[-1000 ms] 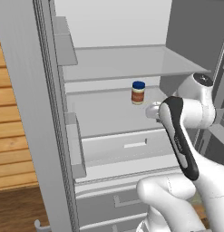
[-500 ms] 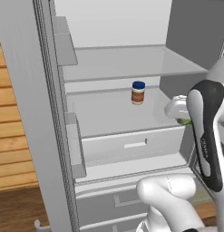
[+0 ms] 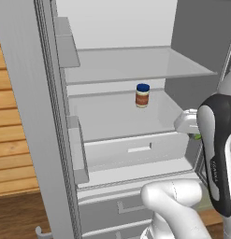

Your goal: Grab a lemon wedge from the fridge and one ice cube from the ice bowl, and put them in the glass of lemonade.

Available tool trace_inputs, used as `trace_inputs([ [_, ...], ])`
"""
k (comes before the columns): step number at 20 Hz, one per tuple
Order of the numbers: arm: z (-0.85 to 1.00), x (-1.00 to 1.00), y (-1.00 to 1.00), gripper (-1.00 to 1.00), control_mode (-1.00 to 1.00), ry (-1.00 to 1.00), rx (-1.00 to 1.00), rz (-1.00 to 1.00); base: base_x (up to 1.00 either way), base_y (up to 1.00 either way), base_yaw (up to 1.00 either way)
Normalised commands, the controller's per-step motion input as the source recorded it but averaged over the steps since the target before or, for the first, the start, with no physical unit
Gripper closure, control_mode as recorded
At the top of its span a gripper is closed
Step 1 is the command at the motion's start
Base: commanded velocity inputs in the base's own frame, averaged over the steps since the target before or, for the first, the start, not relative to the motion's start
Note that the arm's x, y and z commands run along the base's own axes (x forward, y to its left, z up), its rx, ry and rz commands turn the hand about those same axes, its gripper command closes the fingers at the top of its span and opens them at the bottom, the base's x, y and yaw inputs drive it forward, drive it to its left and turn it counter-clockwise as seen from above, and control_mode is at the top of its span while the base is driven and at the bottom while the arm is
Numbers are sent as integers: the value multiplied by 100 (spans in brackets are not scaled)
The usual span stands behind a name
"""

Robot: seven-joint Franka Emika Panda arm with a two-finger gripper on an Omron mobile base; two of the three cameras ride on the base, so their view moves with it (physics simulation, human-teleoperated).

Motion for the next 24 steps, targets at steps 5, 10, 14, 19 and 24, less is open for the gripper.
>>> trace_inputs([
  [5,0,-1,0,100,-100,0,0,0,0,0,0],
  [10,0,0,0,100,100,0,0,0,-93,-1,-6],
  [14,0,0,0,100,100,0,0,0,-100,-5,-11],
  [19,0,0,0,100,100,0,0,0,-86,-67,-35],
  [24,0,0,0,100,100,0,0,0,-1,-81,-49],
])
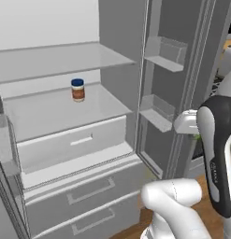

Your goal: Grab a lemon wedge from the fridge and one ice cube from the ice bowl, and put them in the glass of lemonade.

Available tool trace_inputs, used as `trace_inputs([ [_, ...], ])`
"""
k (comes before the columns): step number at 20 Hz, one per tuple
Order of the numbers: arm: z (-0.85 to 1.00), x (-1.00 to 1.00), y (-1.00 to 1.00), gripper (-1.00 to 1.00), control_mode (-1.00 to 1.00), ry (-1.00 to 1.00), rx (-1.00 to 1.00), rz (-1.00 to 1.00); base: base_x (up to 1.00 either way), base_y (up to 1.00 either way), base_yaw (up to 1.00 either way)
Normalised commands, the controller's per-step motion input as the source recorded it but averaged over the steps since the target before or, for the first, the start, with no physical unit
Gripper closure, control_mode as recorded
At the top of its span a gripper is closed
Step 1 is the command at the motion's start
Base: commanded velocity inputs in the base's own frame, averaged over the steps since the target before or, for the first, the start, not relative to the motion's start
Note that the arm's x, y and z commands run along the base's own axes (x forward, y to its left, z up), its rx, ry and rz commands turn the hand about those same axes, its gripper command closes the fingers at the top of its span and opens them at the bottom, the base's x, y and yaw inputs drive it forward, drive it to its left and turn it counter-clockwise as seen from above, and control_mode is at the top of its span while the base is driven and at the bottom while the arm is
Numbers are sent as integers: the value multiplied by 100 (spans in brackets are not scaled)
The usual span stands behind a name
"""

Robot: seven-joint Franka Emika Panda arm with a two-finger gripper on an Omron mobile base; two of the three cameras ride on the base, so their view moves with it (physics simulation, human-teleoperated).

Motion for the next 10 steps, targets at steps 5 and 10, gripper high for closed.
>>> trace_inputs([
  [5,0,0,0,100,100,0,0,0,0,-82,-47],
  [10,0,0,0,100,100,0,0,0,0,-90,-42],
])
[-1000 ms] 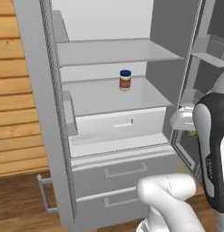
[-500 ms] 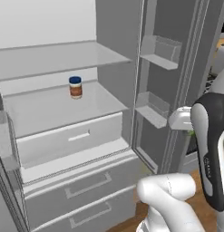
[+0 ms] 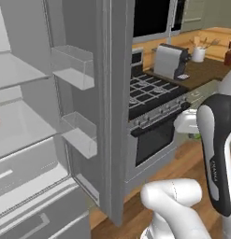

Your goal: Grab a lemon wedge from the fridge and one ice cube from the ice bowl, and put them in the glass of lemonade.

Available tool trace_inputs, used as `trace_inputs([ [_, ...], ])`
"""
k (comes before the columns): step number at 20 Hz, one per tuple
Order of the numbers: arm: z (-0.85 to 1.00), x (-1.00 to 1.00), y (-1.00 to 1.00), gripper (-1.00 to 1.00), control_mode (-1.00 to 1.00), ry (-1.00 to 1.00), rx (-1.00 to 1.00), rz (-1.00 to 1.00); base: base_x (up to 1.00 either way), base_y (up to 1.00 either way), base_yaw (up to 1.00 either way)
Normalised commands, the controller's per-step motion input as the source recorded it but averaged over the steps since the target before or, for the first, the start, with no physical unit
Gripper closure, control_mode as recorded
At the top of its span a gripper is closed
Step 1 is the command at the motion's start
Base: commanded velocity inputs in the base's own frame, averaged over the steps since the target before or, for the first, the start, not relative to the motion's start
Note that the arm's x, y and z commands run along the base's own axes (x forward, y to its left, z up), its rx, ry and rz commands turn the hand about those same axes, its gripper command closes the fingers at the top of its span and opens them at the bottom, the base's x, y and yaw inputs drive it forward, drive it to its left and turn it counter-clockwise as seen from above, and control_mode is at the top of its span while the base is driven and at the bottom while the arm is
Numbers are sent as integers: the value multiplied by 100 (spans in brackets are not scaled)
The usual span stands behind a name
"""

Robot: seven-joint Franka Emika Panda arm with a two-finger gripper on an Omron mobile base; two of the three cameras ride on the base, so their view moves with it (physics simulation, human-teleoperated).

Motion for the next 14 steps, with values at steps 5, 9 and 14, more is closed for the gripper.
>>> trace_inputs([
  [5,0,0,0,100,100,0,0,0,66,-56,31],
  [9,0,0,0,100,100,0,0,0,90,-32,82],
  [14,0,0,0,100,100,0,0,0,68,-48,76],
])
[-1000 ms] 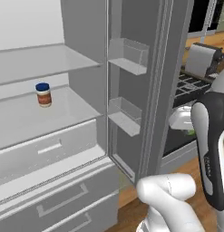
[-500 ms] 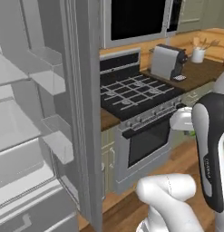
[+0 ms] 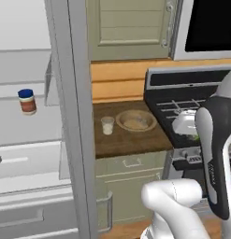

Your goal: Grab a lemon wedge from the fridge and one ice cube from the ice bowl, and put them in the glass of lemonade.

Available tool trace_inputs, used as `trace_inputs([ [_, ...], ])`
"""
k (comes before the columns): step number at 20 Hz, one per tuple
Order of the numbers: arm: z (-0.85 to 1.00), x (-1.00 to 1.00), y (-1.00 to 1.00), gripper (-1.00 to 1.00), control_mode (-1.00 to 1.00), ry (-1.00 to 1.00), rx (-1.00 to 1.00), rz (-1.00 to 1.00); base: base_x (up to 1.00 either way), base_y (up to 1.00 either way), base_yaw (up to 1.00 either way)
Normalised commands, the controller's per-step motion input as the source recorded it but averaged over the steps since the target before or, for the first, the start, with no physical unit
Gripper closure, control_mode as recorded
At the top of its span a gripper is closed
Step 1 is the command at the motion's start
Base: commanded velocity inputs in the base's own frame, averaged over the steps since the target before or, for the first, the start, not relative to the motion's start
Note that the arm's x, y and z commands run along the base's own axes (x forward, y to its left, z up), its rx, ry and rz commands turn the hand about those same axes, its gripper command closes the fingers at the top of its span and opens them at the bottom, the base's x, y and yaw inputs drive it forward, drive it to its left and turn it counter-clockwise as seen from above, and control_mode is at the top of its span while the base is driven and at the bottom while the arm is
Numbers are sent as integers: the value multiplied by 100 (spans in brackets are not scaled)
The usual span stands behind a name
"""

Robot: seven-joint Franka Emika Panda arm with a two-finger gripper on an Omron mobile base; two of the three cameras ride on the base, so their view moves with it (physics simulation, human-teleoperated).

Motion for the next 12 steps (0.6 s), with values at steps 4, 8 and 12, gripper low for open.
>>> trace_inputs([
  [4,0,0,0,100,100,0,0,0,49,-59,58],
  [8,0,0,0,100,100,0,0,0,12,-67,39],
  [12,0,0,0,100,100,0,0,0,67,-50,9],
])
